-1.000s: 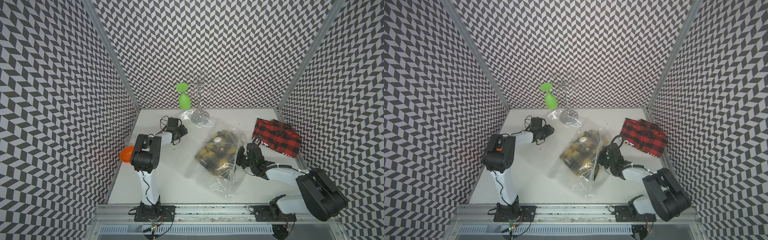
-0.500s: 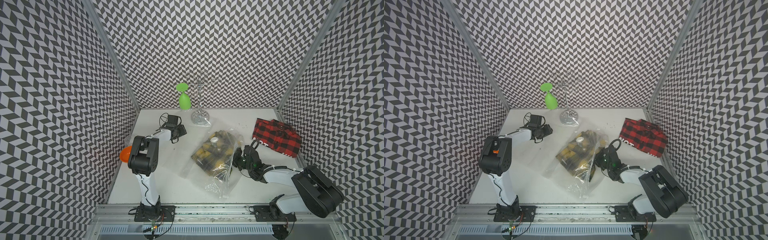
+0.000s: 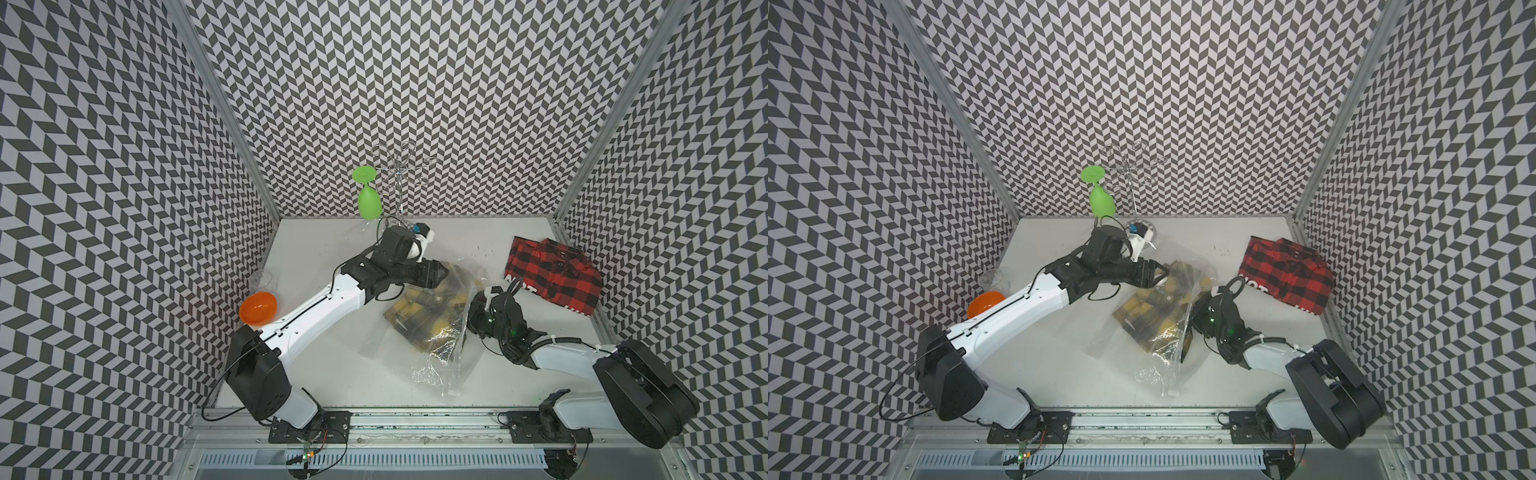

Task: Place the folded shirt into the vacuum bag
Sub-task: Adjust the vacuum bag at the center of the board, then adjust the shirt in the vacuum bag.

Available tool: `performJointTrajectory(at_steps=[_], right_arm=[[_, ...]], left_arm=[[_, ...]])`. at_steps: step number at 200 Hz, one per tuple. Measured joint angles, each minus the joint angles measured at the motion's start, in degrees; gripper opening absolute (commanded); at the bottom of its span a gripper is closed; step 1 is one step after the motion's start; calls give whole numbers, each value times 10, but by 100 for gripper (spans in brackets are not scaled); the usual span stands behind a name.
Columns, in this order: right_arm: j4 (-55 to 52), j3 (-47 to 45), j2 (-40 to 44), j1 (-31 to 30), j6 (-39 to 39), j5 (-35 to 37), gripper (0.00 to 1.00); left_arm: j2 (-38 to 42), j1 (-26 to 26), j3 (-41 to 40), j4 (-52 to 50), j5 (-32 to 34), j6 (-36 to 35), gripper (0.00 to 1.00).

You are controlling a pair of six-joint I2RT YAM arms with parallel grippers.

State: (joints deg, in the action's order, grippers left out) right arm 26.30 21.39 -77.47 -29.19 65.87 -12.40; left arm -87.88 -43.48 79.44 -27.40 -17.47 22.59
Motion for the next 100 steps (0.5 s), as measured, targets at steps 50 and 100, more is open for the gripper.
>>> performJointTrajectory(at_steps=[50,100], right_arm=[[0,11,-14,8,-24,-29,43],[9,10,-24,17,-24,-54,49]], left_arm=[[-113,-78,85,-65,-10,-23,66],[-186,-95,115,-118,26,-48,46]])
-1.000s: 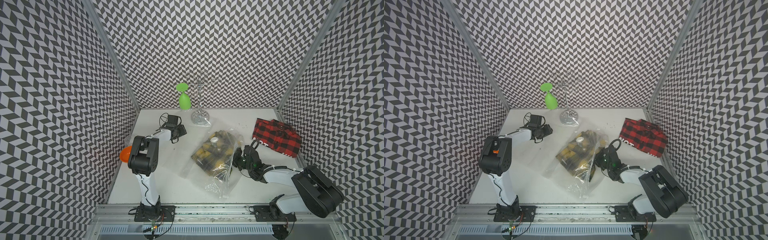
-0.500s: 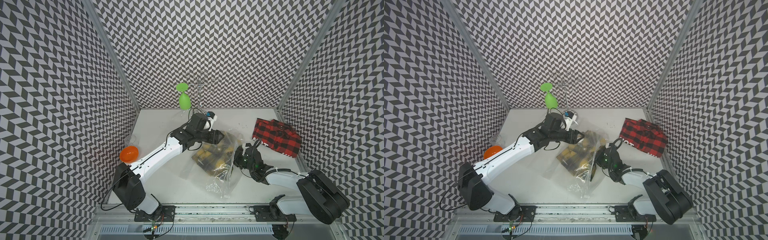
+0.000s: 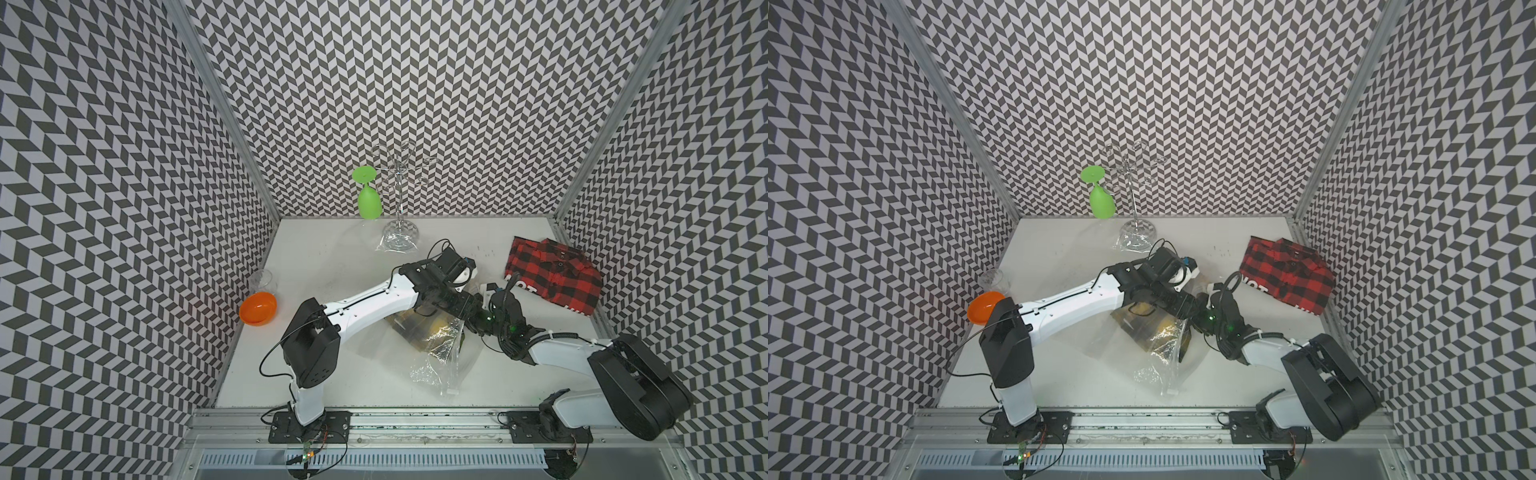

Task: Place the folded shirt into the vacuum bag
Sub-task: Adjust the shirt in the vacuum bag.

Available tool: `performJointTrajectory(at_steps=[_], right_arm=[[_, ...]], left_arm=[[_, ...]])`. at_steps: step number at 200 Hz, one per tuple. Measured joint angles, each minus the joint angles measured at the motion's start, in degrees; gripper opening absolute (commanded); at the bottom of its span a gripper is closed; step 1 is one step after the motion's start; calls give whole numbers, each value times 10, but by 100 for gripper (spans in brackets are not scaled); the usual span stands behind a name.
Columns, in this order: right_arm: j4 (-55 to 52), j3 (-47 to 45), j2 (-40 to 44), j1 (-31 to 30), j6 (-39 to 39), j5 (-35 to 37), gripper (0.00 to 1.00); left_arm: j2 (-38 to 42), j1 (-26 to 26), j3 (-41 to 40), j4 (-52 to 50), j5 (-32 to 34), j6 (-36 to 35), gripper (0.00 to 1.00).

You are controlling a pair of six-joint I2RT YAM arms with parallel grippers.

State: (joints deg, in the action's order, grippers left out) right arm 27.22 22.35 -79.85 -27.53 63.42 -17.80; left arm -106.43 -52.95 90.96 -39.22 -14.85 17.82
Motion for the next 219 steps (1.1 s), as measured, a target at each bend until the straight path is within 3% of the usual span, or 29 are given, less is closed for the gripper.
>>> performJointTrajectory(at_steps=[21,33,68,97,149,191,219], right_arm=[[-1,0,0,6,-2,-8,56],[-10,-1,0,13,-6,-15,60],[1,-21,17,26,-11,-47,63],[23,-54,32,3,8,-46,62],[71,-38,-7,-21,24,-42,26],[82,33,3,-3,-13,-85,16],[95,16,33,-3,-31,-130,12]], left_arm=[[-3,-6,13,-1,-6,-8,12],[0,-9,23,-3,-5,-9,5],[24,31,25,-8,21,-11,0],[45,52,25,2,26,-17,0],[45,34,25,17,-7,-29,0],[59,40,0,33,-9,-47,1],[80,59,-25,44,-11,-54,2]])
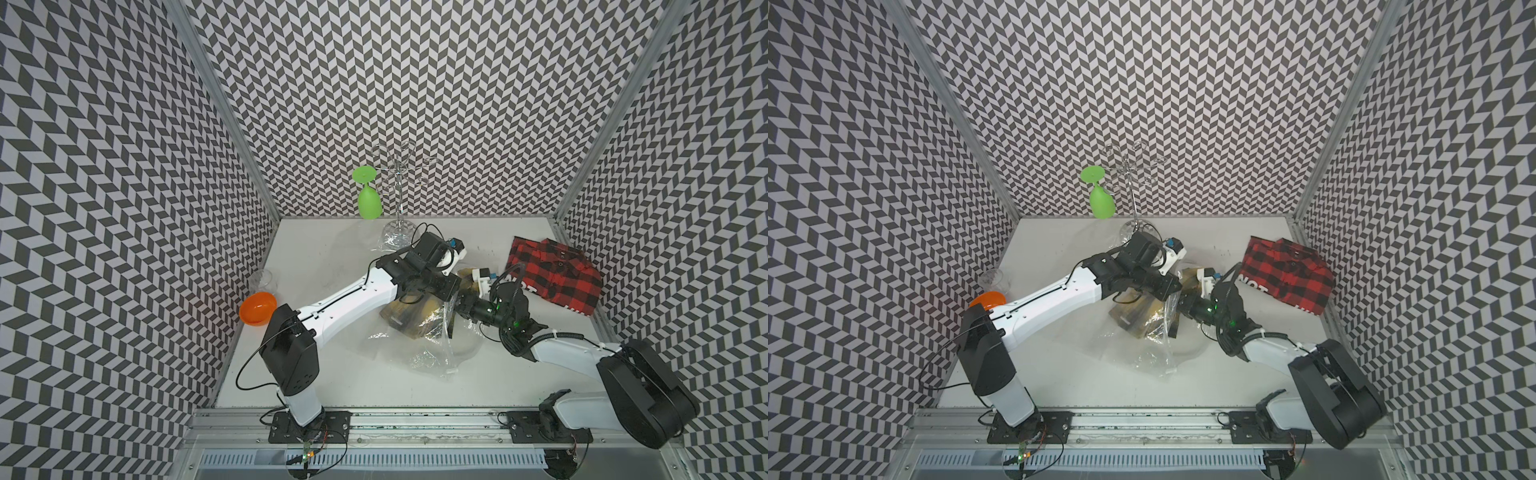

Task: Place the folded shirt into the vacuum bag
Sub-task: Adjust the shirt in the vacuum bag.

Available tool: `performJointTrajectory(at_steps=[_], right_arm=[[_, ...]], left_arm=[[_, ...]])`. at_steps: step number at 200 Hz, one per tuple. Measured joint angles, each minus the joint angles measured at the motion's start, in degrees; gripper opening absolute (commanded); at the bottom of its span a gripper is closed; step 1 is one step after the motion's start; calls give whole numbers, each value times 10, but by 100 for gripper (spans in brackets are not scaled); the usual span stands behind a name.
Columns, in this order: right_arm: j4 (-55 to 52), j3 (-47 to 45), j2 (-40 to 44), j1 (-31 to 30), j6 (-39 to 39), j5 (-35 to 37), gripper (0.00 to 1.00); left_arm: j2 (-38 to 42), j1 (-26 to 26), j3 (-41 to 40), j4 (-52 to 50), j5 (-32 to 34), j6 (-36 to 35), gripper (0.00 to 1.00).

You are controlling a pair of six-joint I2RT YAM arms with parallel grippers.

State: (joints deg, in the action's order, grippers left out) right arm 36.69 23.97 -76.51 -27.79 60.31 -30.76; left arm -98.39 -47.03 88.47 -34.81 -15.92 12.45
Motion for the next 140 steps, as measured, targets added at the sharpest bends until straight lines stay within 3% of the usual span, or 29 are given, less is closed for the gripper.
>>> performJointTrajectory(at_steps=[48,101,140], right_arm=[[-24,-68,-11,-2,-17,-43,11],[-3,22,-121,-3,-9,-32,11],[10,61,-122,-3,-10,1,11]], left_arm=[[4,20,1,27,-9,-9,2],[-26,-40,37,27,-45,-13,4],[-13,-57,0,35,-57,-31,5]])
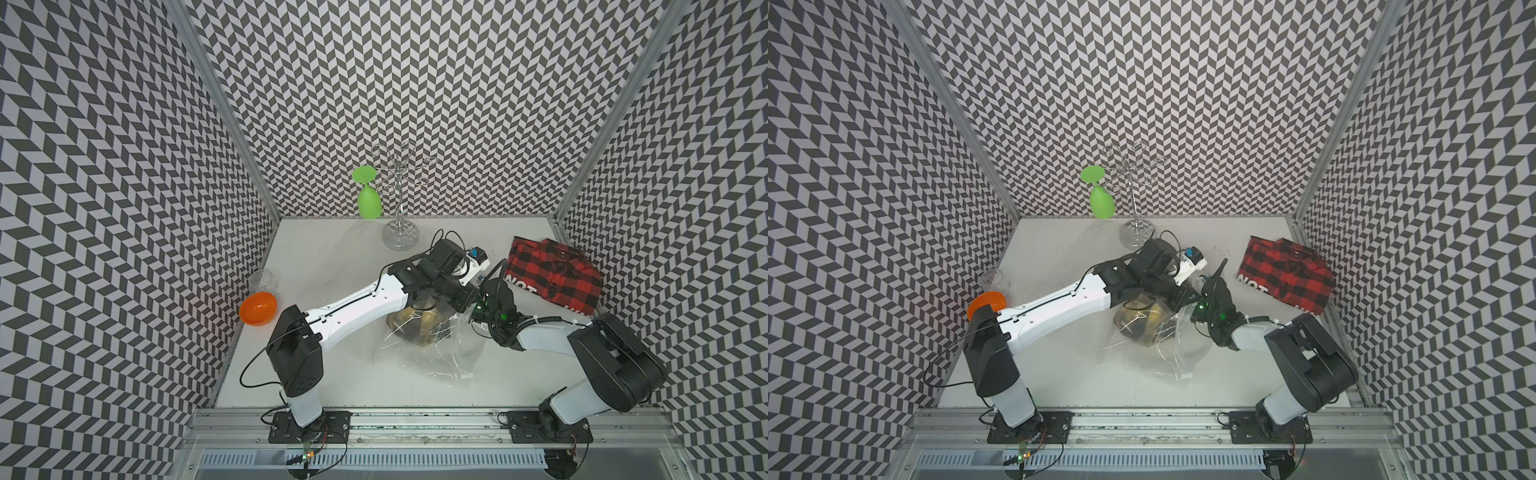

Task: Place the folded shirt into the vacuum bag
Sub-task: Adjust the shirt in the vacuum bag.

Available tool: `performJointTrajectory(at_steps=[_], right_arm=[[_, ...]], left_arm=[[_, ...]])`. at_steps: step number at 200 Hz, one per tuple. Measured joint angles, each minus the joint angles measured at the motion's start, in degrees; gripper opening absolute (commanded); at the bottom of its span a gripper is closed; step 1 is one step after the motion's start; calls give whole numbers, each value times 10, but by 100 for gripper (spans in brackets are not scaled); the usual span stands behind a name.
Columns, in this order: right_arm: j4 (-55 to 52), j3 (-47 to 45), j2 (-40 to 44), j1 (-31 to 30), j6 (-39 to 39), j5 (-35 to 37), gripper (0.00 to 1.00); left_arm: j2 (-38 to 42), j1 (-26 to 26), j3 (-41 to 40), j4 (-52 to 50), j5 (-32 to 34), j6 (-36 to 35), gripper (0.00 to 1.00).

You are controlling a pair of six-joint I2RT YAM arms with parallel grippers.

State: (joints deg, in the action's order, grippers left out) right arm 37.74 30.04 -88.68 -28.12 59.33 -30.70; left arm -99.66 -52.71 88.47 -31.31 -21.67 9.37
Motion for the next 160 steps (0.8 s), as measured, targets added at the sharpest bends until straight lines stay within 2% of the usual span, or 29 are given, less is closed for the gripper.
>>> performJointTrajectory(at_steps=[32,52,58,76,96,119,136,160], right_arm=[[-4,-2,-28,2,-2,11,13],[-24,-23,-35,9,-5,15,19],[-33,-29,-34,12,-7,16,25],[-65,-33,-29,24,-21,13,54],[-103,-18,-24,36,-47,-2,67],[-157,-2,10,57,-75,-24,68],[-221,6,64,76,-102,-21,63],[-309,17,155,96,-139,11,39]], left_arm=[[7,43,-29,-1,3,-8,7],[10,75,-29,0,14,-10,8],[13,82,-29,0,15,-10,8],[23,98,-29,1,19,-10,8],[29,99,-29,1,19,-10,8],[30,100,-30,2,25,-15,8],[40,105,-41,5,28,-16,8],[62,120,-66,19,23,-13,8]])
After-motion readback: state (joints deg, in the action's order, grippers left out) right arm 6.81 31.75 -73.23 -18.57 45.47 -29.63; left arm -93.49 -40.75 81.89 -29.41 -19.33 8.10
